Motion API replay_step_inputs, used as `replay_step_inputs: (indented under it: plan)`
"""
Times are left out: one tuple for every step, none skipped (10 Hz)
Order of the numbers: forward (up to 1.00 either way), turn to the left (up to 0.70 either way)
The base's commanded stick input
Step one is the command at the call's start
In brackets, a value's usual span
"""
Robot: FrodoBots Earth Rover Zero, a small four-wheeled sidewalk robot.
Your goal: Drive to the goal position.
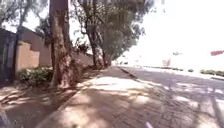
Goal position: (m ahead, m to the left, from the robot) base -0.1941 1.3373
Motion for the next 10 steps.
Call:
replay_step_inputs:
  plan:
    - [0.7,0.0]
    - [0.7,0.0]
    - [0.7,0.0]
    - [0.7,0.0]
    - [0.7,0.0]
    - [0.7,0.0]
    - [0.7,0.0]
    - [0.7,0.0]
    - [0.7,0.0]
    - [0.7,0.0]
